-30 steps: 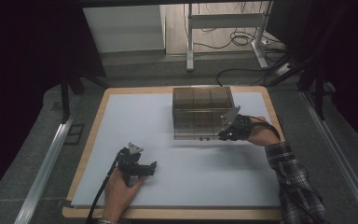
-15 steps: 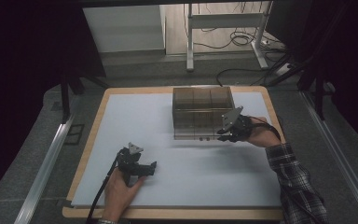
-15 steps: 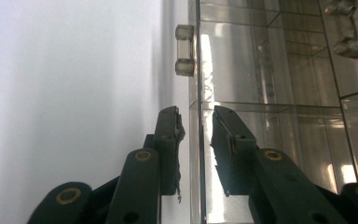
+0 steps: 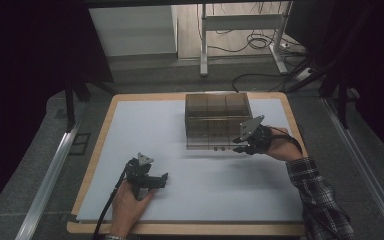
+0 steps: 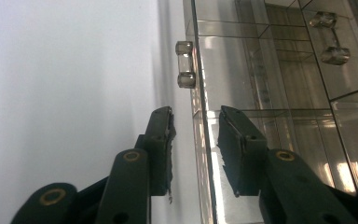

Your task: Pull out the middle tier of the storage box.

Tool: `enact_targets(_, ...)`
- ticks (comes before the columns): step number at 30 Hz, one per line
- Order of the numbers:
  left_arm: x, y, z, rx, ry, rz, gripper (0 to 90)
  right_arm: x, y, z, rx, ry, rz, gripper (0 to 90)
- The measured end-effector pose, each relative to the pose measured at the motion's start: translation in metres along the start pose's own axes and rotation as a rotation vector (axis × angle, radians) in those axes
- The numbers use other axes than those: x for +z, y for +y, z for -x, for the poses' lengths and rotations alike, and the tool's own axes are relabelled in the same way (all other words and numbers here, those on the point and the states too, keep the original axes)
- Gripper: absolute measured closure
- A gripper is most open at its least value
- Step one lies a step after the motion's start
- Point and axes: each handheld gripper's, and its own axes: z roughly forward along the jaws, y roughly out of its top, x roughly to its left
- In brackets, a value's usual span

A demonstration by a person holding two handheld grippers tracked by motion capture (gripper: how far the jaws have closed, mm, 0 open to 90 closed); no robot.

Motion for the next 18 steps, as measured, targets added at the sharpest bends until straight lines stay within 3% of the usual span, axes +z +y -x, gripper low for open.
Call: enact_targets(18,0.0,0.0,0.0,0.004,0.001,0.0,0.0,-0.011,0.0,-0.022,0.11,-0.069,0.055,45.7)
